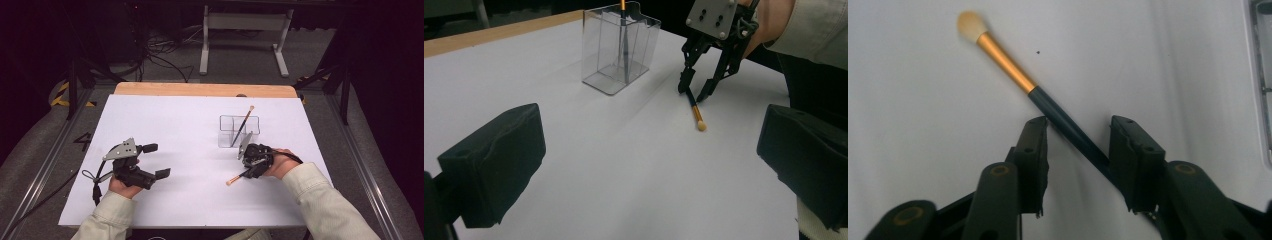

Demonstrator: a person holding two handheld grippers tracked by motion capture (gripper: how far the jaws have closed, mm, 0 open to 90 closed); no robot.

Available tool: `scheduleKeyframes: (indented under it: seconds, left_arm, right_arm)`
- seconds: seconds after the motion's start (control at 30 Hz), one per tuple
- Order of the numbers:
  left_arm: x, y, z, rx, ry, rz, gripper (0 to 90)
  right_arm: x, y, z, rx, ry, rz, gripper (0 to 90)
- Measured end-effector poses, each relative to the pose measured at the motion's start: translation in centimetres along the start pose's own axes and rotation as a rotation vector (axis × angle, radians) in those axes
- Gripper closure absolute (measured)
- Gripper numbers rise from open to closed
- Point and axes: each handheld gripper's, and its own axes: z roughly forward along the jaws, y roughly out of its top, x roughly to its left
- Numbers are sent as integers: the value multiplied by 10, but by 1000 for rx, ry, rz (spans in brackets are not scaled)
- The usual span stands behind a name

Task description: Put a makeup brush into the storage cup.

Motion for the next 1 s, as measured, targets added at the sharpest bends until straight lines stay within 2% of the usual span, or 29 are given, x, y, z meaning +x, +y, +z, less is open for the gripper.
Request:
scheduleKeyframes:
  seconds: [0.17, 0.33, 1.0]
  left_arm:
    - [-1, 0, 0, -2, 0, 8, 0]
    - [-2, 0, 0, -8, 1, 10, 0]
    - [-2, 0, 0, -6, 2, 11, 0]
  right_arm:
    - [2, 1, -1, 22, 8, -21, 740]
    - [3, 2, -1, 30, 22, -33, 816]
    - [3, 3, -2, 32, 13, -31, 835]
